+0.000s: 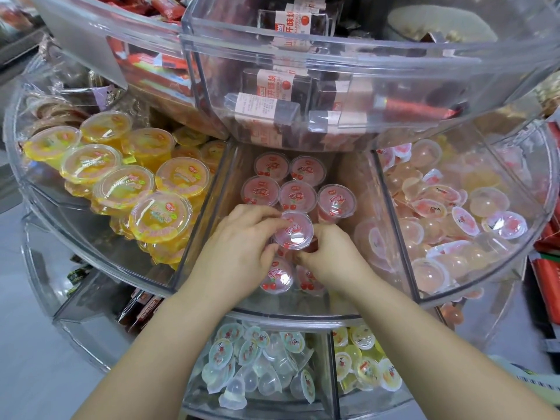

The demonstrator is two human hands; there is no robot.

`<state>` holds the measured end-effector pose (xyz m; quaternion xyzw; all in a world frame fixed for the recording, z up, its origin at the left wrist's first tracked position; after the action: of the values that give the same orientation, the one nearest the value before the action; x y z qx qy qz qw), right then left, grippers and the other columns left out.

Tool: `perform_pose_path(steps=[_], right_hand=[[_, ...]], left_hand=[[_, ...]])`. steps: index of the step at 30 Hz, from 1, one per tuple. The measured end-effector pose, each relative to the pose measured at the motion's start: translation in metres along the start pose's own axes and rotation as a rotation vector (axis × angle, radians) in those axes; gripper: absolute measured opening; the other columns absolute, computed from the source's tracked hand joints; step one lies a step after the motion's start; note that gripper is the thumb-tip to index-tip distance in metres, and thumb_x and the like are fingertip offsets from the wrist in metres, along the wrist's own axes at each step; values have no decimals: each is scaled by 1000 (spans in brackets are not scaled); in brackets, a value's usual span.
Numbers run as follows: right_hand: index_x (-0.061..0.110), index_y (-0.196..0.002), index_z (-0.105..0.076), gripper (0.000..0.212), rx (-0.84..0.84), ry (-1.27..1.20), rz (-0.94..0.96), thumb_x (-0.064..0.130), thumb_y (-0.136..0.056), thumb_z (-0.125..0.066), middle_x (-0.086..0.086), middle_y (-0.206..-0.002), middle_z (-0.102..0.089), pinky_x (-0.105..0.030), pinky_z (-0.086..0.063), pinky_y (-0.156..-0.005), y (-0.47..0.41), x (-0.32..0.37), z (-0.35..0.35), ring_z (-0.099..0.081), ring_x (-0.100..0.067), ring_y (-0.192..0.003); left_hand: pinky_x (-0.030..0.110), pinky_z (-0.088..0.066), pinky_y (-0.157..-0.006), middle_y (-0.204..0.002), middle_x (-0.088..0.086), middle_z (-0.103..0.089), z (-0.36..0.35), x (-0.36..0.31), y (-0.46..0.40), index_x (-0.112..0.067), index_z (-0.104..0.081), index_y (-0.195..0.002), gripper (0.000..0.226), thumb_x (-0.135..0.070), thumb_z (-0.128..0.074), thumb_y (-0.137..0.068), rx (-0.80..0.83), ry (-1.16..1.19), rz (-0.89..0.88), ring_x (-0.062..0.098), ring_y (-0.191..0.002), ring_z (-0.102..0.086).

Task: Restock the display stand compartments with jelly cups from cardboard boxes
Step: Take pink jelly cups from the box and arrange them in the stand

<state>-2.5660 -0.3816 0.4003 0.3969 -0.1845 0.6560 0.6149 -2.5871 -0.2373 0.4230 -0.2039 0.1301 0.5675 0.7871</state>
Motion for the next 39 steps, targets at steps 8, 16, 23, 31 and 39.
perform_pose_path(steps=[8,16,23,31,39], right_hand=[[15,-118,-53,40,-83,-162,-108,10,-81,-68,7,-88,-56,-14,-48,-61,20,-11,24,-54,-6,-73],[25,-90,-60,17,42,-438,137,10,-82,-65,11,-75,-58,-12,-44,-65,91,26,17,-52,-3,-66],[26,-87,-62,14,689,-304,264,13,-85,-64,13,-69,-55,-9,-40,-61,154,24,-90,-47,3,-60],[14,-91,-58,5,1035,214,63,13,-91,-54,3,-74,-54,-19,-39,-67,180,-114,-280,-50,-11,-68],[16,-102,-61,15,1066,563,30,16,-88,-57,5,-73,-55,-23,-37,-64,146,-277,-491,-49,-14,-64]], left_hand=[[13,-33,-96,-126,-7,-52,11,-7,17,-17,-57,-123,42,-5,-61,-83,-90,246,65,5,-115,-48],[10,-45,-78,-97,-17,-65,30,-18,111,-40,-67,-95,29,-12,-65,-84,-391,581,347,3,-89,-61],[13,-48,-74,-84,-12,-70,-27,-22,251,-33,-68,-80,31,-3,-63,-85,-736,746,863,5,-77,-62],[5,-42,-66,-75,-5,-65,-193,17,434,-25,-63,-78,30,4,-58,-86,-744,812,1416,-4,-69,-59],[3,-38,-52,-78,-9,-59,-389,110,537,-16,-61,-92,17,-1,-55,-88,-590,930,1749,5,-68,-53]])
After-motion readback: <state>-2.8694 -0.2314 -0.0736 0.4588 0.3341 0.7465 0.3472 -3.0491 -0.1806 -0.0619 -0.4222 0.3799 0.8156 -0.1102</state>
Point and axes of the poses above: each hand's wrist, its own y-axis away from the middle knuckle, its own z-axis out of the back of the hand, x = y × z, the point moved 2 cm from there along -y, towards the middle knuckle
